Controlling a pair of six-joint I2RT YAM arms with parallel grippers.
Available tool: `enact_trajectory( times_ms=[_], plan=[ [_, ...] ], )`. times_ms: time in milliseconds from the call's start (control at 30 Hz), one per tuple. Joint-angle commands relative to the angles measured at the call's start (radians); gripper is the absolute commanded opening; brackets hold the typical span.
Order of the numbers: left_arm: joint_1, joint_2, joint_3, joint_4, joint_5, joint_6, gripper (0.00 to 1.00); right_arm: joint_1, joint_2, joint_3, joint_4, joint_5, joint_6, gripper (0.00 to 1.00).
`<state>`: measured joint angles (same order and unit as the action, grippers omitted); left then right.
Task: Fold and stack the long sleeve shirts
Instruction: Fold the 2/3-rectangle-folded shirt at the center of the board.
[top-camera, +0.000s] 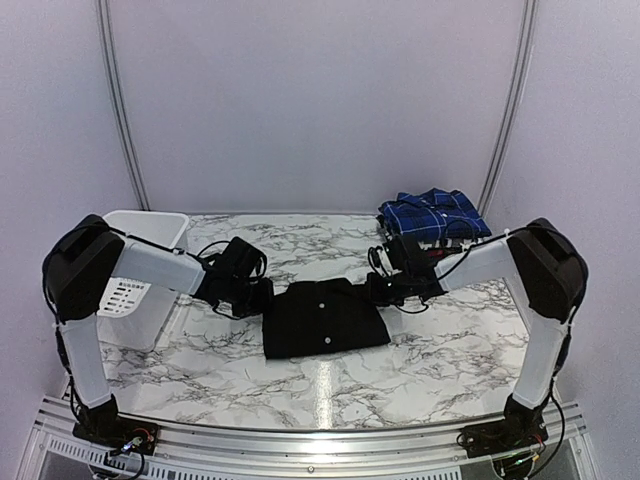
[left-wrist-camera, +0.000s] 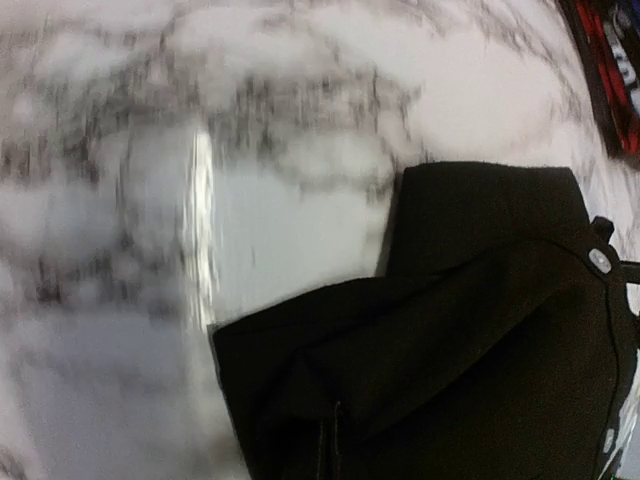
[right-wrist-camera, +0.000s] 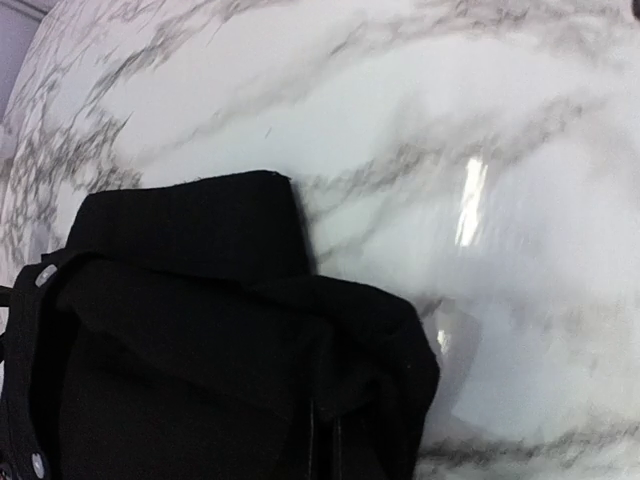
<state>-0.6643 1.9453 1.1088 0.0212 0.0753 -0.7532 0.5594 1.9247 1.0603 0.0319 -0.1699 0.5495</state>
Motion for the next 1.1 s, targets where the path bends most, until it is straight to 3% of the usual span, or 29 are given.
enact_trajectory(
  times_ms=[0, 200, 533, 1067],
  plan=[
    [-0.086, -0.175, -0.213, 0.049, -0.092, -0.109, 0.00, 0.083, -0.192, -0.159, 0.000, 0.044, 0.073, 0.00],
    [-0.115, -0.268, -0.257, 0.019, -0.161, -0.126, 0.00, 0.088, -0.312, -0.209, -0.057, 0.100, 0.066, 0.00],
    [-0.101, -0.250, -0.134, -0.064, -0.251, -0.052, 0.00, 0.072, -0.266, -0.105, -0.117, 0.165, 0.008, 0.00],
    [-0.046, -0.211, -0.080, -0.030, -0.234, 0.026, 0.00, -0.004, -0.240, -0.065, -0.113, 0.152, -0.023, 0.00]
  ],
)
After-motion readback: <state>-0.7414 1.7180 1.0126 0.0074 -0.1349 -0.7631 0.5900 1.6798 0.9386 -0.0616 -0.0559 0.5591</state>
